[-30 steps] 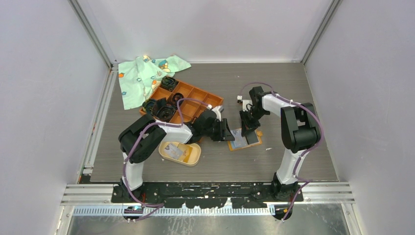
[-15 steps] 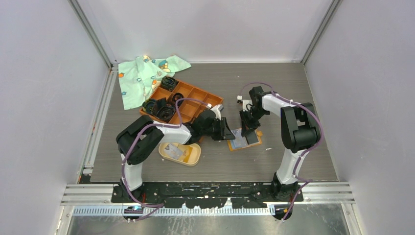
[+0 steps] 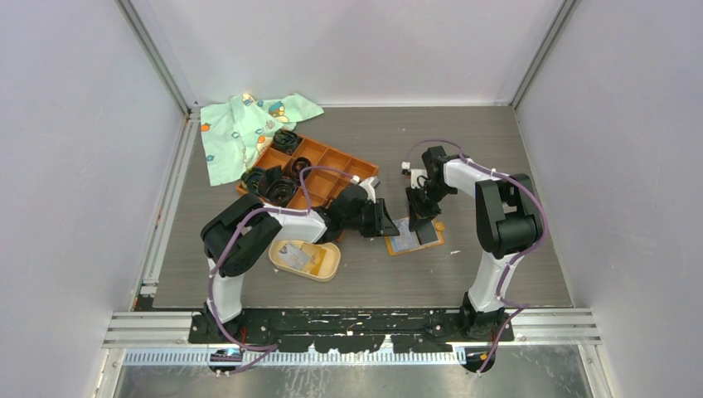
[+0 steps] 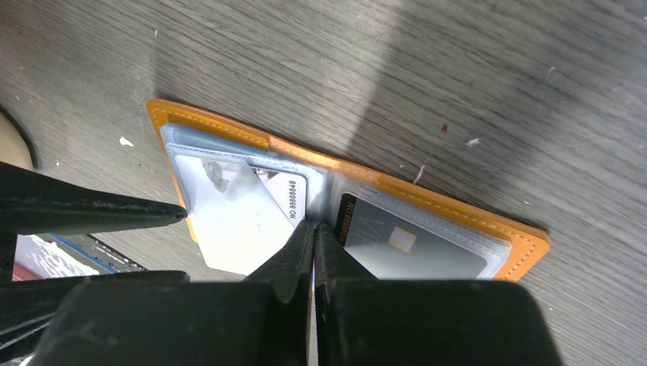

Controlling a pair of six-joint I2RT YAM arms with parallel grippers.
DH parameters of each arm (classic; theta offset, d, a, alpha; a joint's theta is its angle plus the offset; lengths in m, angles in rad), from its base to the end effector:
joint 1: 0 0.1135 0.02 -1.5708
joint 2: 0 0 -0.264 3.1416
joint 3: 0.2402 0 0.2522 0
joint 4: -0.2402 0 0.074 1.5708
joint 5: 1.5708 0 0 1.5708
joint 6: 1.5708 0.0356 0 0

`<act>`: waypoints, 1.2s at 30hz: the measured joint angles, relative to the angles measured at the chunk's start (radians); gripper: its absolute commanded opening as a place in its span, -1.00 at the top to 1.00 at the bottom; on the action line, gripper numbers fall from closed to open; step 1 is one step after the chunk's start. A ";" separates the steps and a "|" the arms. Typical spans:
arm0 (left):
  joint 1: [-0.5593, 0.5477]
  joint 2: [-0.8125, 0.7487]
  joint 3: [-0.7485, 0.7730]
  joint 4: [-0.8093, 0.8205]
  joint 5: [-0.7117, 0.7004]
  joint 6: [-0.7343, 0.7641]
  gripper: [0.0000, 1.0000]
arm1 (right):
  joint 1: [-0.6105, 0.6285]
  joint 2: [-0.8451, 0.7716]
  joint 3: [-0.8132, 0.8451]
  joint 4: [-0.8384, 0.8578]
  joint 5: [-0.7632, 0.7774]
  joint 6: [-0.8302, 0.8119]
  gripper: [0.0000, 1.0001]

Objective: Put the credit cards into the card holder
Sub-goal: Insert the credit card into the card holder.

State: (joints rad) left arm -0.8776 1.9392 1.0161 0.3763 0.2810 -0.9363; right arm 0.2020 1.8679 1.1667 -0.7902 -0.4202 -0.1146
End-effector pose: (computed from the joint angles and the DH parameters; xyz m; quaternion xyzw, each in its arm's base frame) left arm 0.2500 -0.3164 0.1444 0.0433 0.8648 -0.4573 0.2027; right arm 0.3220 0.0808 0.1476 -0.1622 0.9637 0.2099 0.0297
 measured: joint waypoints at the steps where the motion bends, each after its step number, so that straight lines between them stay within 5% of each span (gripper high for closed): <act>1: 0.000 0.003 0.002 -0.003 0.000 0.000 0.35 | 0.000 0.000 0.000 0.000 0.000 0.000 0.91; 36: -0.015 0.023 0.051 -0.028 -0.016 -0.044 0.35 | 0.000 -0.006 0.000 0.000 -0.004 -0.001 0.79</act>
State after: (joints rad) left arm -0.8928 1.9621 1.0676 0.3481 0.2653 -0.9806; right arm 0.2016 1.8614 1.1667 -0.7902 -0.4240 -0.1154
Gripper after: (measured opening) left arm 0.328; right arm 0.076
